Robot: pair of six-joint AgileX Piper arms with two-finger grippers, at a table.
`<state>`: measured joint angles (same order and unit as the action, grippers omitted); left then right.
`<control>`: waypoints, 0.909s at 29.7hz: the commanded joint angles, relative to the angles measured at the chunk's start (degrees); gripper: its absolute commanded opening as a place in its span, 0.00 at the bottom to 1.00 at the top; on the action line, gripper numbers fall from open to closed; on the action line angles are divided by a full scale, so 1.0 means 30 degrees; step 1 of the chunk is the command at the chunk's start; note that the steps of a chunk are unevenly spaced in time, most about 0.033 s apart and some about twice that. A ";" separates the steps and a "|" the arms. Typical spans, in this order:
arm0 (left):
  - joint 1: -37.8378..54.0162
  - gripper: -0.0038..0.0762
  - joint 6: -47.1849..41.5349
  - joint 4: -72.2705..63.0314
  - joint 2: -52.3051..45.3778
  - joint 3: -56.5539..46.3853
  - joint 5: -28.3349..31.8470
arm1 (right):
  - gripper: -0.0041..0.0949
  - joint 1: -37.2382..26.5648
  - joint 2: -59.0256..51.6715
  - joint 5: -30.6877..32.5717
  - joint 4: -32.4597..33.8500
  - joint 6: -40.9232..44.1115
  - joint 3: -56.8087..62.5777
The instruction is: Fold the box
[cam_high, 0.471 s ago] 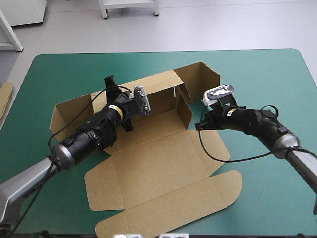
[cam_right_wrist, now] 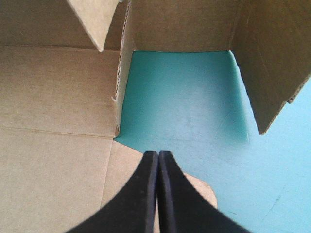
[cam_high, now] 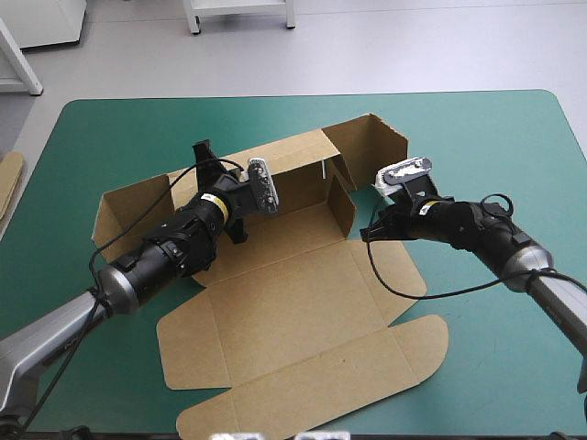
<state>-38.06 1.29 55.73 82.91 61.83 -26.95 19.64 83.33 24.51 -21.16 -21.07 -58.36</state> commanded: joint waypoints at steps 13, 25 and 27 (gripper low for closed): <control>-0.0083 0.04 -0.0431 -0.1274 -0.0378 0.0235 0.0045 | 0.03 0.0005 0.0692 -0.1105 0.0309 -0.0214 -0.0834; -0.0083 0.04 -0.0559 -0.1041 -0.0378 0.0235 -0.0010 | 0.03 0.0005 0.1842 0.3358 0.1901 0.1910 -0.5786; -0.0083 0.04 -0.0559 -0.1041 -0.0378 0.0235 -0.0010 | 0.03 -0.0037 0.2198 0.4309 0.2612 0.2632 -0.7233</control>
<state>-38.02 1.71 55.93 82.91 61.83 -26.95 19.64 91.04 35.64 -16.19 -16.05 -73.28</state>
